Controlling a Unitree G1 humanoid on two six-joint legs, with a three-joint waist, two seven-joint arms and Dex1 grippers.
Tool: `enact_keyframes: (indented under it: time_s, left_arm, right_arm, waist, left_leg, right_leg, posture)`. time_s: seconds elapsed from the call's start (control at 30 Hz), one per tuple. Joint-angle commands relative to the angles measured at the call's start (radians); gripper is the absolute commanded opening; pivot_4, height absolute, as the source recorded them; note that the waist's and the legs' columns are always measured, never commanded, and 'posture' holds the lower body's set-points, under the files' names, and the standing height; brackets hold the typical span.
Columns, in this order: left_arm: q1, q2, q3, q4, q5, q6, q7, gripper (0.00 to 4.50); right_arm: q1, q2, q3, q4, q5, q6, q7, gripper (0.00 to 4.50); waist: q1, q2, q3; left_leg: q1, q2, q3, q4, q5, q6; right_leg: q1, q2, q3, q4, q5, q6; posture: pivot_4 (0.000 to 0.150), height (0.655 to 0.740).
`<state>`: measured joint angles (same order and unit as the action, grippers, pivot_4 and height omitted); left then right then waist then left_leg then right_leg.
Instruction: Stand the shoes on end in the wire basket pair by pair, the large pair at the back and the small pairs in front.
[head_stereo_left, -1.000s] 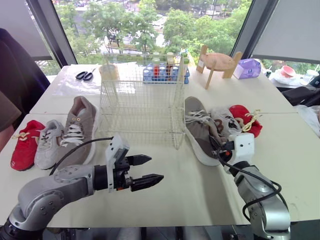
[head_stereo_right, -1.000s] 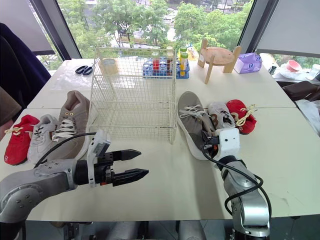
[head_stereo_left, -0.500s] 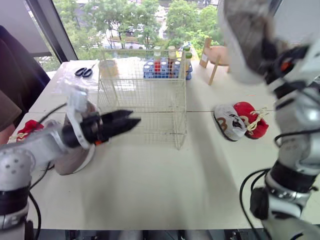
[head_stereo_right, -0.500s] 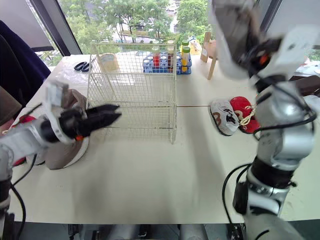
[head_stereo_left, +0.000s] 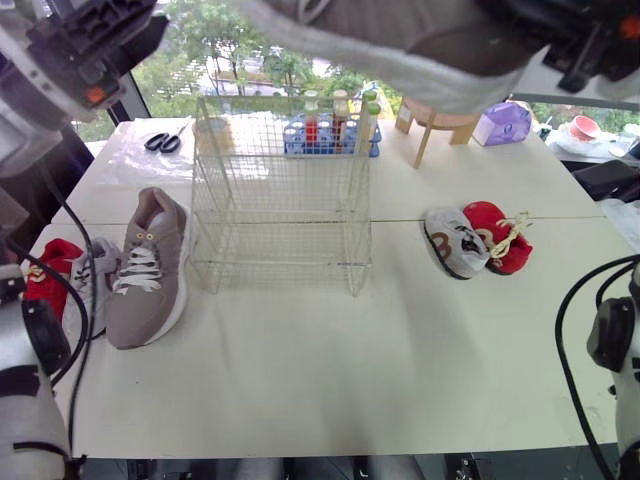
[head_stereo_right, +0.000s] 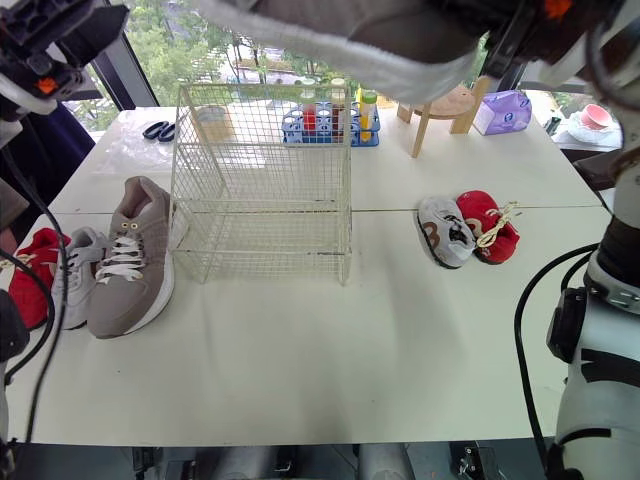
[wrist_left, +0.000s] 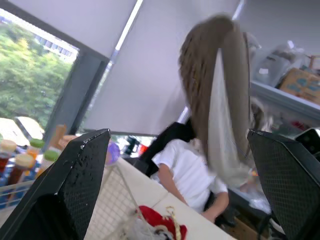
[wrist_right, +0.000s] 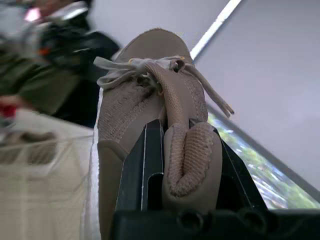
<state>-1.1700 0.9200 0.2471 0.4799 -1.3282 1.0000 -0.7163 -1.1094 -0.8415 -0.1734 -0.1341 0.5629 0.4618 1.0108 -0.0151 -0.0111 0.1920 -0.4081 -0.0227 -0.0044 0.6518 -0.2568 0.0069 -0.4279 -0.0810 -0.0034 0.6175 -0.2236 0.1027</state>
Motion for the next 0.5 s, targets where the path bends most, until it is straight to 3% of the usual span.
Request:
enact_keyframes:
  time_s: [0.03, 0.27, 0.37, 0.5]
  left_arm:
    - [-0.092, -0.009, -0.036, 0.048, 0.115, 0.024, -0.120, 4.50]
    - [-0.165, -0.028, -0.080, 0.055, 0.255, 0.067, -0.298, 4.50]
    - [-0.169, -0.032, -0.074, 0.071, 0.289, 0.097, -0.354, 3.69]
    - [-0.180, -0.039, -0.042, 0.089, 0.320, 0.115, -0.377, 1.80]
  right_arm:
    - [-0.030, 0.031, 0.021, 0.030, -0.019, -0.091, 0.034, 0.27]
    - [-0.029, 0.062, 0.066, 0.037, -0.053, -0.164, 0.062, 0.27]
    - [-0.029, 0.062, 0.063, 0.029, -0.050, -0.165, 0.062, 0.27]
    - [-0.022, 0.062, 0.054, 0.019, -0.042, -0.160, 0.064, 0.27]
  waist:
    - [0.000, 0.000, 0.001]
    - [0.001, -0.001, 0.001]
    - [-0.001, -0.001, 0.001]
    - [0.000, -0.001, 0.001]
  left_leg:
    - [0.000, 0.000, 0.000, 0.000, 0.000, 0.000]
    - [-0.004, 0.000, 0.000, 0.000, 0.000, 0.000]
    - [-0.004, 0.000, 0.000, -0.001, 0.000, -0.001]
    - [-0.004, 0.000, -0.001, 0.000, 0.000, -0.001]
  right_leg:
    - [0.000, 0.000, 0.000, 0.000, 0.000, 0.000]
    - [-0.004, -0.002, 0.001, 0.000, 0.001, 0.001]
    - [-0.005, -0.002, 0.001, 0.000, 0.001, 0.001]
    - [-0.005, -0.001, 0.001, 0.002, 0.001, 0.001]
  posture:
    - [0.150, 0.7400]
    - [0.150, 0.7400]
    - [0.150, 0.7400]
    - [0.150, 0.7400]
